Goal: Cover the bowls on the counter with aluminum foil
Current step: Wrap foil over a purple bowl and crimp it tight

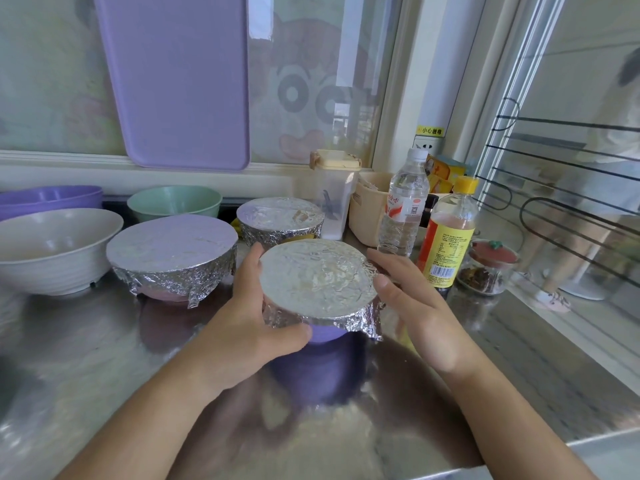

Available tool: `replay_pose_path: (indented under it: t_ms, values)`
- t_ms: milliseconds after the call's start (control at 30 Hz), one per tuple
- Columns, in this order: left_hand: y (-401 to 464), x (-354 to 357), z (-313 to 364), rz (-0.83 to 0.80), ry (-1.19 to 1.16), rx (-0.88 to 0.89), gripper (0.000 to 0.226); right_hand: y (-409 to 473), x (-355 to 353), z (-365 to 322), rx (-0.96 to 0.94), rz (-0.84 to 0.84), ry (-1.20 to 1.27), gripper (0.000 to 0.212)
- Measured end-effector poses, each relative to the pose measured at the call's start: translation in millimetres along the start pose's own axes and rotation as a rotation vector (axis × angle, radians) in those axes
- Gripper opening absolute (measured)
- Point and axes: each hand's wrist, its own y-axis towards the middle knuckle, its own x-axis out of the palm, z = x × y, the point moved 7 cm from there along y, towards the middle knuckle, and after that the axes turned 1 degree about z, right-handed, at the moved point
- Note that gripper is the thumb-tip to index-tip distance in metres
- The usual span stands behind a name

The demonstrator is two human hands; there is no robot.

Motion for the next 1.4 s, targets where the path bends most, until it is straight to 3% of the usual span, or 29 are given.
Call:
replay_pose_path:
  t_ms: [133,200,333,433,533,633,800,933,1400]
  values:
    - [-2.2,3.3,3.2,-0.003,-0.01,-0.04,0.165,-0.7,2.8,1.8,0.029,-0.042,-0.039,0.066]
    - [-3.6,3.0,7.4,0.049,0.042,-0.021,0.159,-1.5,2.5,3.2,0.03,-0.05,-0.063,0.072]
    - [-1.9,-3.1,10.8,0.126,0.094,0.019,0.132,-1.4,2.2,0.0,-0.001,-0.04,-0.099,0.104]
    - [-0.9,-4.7,10.7,0.134,0.085,0.027,0.12,-0.4,3.5,-2.0,-0.022,-0.042,-0.138,0.108]
    - [-1.9,-1.6,12.1,0.143,0.097,0.037,0.125,-0.5,4.4,-3.1,-0.06,-0.024,-0.183,0.101]
    - [-3.0,0.9,13.2,0.196,0.142,0.031,0.147,-1.5,5.9,-7.9,-0.1,-0.014,-0.213,0.089]
    - [-2.8,1.0,10.8,0.24,0.149,0.032,0.163,-2.0,5.5,-7.9,-0.124,-0.002,-0.244,0.088]
    - [-3.1,0.7,9.9,0.233,0.128,0.039,0.164,-3.6,2.8,-7.3,-0.105,0.013,-0.165,0.086]
    - [-1.4,1.7,6.7,0.146,-0.013,0.001,0.153,-2.1,3.3,-9.3,-0.145,0.078,-0.256,0.083]
